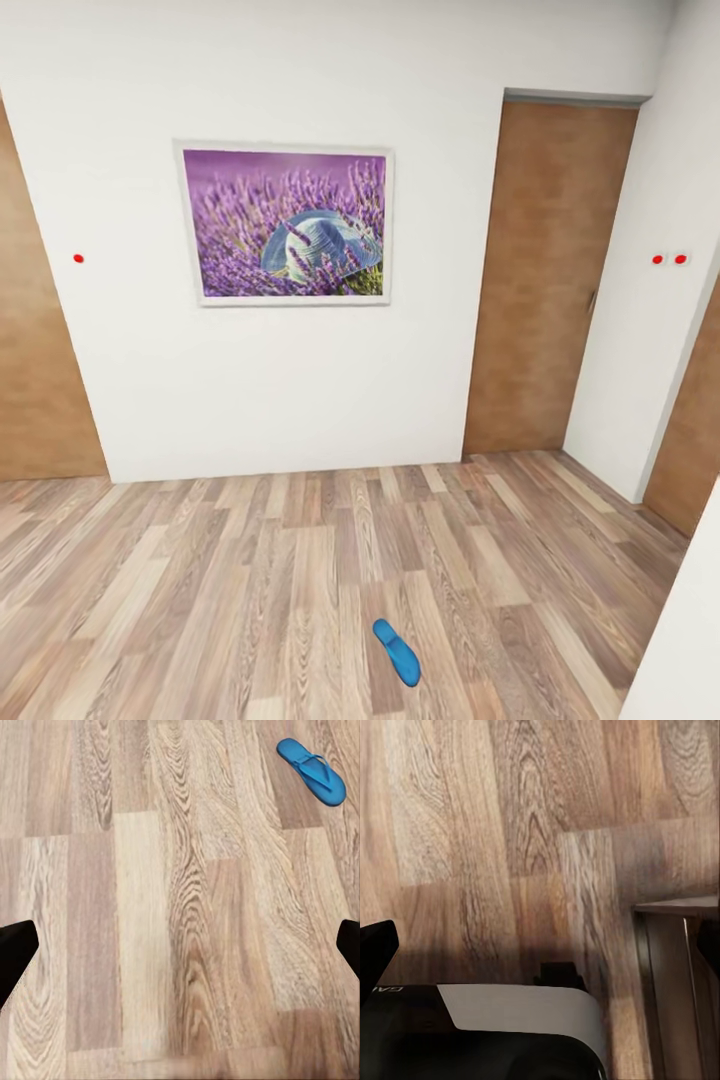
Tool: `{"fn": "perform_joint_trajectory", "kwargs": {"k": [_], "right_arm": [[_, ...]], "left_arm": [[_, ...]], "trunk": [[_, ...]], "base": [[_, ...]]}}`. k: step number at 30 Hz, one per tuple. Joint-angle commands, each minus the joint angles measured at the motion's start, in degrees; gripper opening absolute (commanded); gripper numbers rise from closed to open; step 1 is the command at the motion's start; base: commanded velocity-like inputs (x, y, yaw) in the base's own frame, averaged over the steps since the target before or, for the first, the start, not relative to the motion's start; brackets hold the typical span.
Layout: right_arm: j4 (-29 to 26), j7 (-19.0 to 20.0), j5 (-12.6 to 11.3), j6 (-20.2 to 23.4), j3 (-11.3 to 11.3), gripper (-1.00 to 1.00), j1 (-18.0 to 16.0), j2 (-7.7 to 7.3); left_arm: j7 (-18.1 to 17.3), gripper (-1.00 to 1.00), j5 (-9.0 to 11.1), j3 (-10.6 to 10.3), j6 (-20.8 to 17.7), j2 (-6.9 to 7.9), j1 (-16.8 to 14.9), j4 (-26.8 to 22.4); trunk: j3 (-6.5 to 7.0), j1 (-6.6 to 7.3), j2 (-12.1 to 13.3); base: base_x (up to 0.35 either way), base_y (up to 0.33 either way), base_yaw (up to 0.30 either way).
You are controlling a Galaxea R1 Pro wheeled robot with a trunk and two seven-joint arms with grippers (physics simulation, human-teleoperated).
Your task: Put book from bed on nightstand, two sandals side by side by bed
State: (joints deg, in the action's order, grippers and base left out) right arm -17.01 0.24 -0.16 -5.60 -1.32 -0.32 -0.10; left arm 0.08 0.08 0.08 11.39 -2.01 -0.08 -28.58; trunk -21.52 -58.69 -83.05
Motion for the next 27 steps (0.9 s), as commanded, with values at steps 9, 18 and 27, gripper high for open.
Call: {"fn": "perform_joint_trajectory", "kwargs": {"k": [9,18,27], "right_arm": [[0.04,0.03,-0.02,-0.20,-0.10,1.00,-0.03,0.01],[0.04,0.03,-0.02,-0.20,-0.09,1.00,-0.03,0.01],[0.04,0.03,-0.08,-0.20,-0.11,1.00,-0.03,0.01]], "left_arm": [[0.01,1.00,0.01,0.01,0.13,-0.01,-0.01,0.01],[0.01,1.00,0.01,0.01,0.13,-0.01,-0.01,-0.02],[0.01,1.00,0.01,0.01,0.13,-0.01,-0.01,0.00]], "trunk": [[-0.06,-0.04,-0.03],[-0.06,-0.04,-0.03],[-0.06,-0.04,-0.03]], "base": [[0.327,0.000,0.000],[0.319,0.000,0.000],[0.292,0.000,0.000]]}}
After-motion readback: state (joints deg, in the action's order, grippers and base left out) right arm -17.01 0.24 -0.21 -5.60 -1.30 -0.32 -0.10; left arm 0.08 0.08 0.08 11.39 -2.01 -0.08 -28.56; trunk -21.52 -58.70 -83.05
